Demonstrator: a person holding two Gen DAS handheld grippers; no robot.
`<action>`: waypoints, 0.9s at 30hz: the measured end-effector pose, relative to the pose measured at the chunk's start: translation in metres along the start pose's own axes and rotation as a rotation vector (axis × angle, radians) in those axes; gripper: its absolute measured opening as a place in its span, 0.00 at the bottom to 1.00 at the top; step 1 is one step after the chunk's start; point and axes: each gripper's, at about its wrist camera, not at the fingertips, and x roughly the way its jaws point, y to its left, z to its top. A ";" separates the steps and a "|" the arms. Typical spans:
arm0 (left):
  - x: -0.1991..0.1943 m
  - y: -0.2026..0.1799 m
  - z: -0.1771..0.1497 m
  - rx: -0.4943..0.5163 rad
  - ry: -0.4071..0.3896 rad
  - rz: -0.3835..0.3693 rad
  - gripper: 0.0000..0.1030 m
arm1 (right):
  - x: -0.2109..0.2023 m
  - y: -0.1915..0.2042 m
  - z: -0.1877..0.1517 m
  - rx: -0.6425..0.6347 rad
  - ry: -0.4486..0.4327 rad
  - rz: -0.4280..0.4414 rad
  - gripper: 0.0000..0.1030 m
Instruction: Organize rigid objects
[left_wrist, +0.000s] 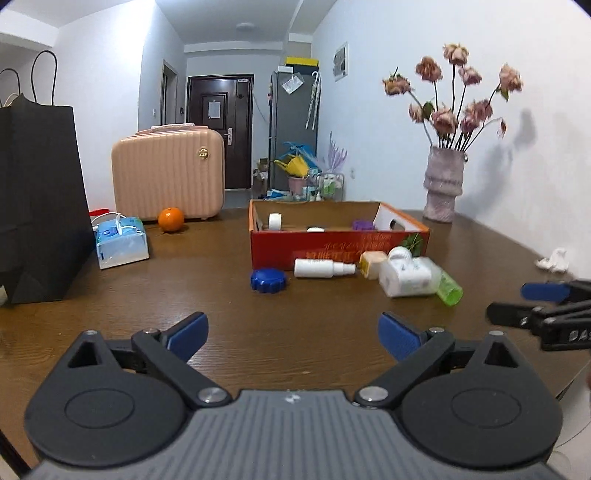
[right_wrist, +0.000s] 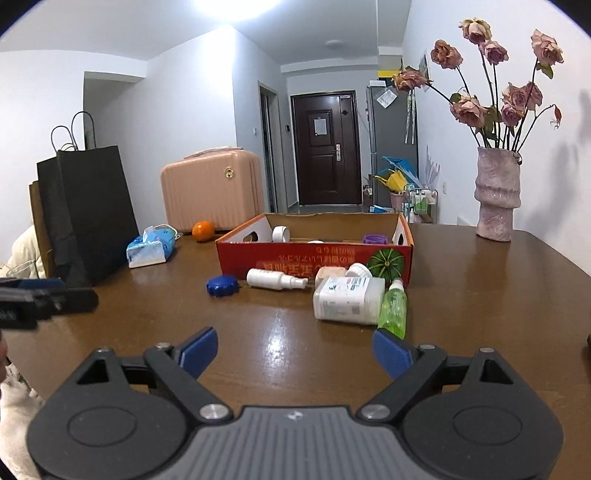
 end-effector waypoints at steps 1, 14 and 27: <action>0.002 0.000 0.000 -0.001 -0.001 0.001 0.97 | 0.000 0.000 0.000 0.000 -0.001 -0.004 0.88; 0.064 0.000 0.003 -0.016 0.085 -0.014 0.97 | 0.045 -0.012 -0.002 0.029 0.065 -0.002 0.86; 0.201 0.021 0.039 0.024 0.207 0.005 0.77 | 0.151 -0.014 0.053 -0.057 0.094 0.044 0.72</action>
